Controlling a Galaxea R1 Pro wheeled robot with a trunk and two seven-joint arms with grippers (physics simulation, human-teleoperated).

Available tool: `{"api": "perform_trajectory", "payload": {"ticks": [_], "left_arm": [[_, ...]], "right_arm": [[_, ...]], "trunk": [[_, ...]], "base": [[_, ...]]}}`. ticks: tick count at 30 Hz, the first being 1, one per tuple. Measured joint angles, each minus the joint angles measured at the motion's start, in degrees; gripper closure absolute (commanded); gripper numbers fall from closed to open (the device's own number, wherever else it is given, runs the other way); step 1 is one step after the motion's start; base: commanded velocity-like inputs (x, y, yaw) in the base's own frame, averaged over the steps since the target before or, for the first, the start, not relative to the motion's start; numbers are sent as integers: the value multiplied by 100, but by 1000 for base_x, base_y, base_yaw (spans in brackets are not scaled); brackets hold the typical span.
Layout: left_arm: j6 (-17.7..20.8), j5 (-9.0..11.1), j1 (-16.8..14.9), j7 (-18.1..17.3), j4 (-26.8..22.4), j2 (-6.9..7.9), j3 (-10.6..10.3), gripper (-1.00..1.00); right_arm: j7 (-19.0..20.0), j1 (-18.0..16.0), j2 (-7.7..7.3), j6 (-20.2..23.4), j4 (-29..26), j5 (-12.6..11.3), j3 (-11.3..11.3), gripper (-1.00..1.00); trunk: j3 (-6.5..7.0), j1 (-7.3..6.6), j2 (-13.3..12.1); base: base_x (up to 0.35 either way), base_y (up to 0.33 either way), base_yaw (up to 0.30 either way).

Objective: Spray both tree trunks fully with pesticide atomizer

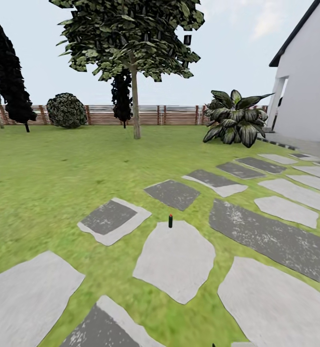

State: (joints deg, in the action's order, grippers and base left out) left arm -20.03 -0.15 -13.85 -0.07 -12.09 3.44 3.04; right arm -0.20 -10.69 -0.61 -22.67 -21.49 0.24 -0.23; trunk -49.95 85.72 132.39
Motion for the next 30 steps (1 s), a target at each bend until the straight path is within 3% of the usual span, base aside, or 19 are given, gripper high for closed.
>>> {"api": "perform_trajectory", "payload": {"ticks": [30], "left_arm": [[1, -8, 0, 0, 1, 0, -3, -100]], "right_arm": [[-4, 0, 0, 0, -1, 0, 7, -100]], "trunk": [[0, 1, 0]], "base": [[278, -152, 0]]}}
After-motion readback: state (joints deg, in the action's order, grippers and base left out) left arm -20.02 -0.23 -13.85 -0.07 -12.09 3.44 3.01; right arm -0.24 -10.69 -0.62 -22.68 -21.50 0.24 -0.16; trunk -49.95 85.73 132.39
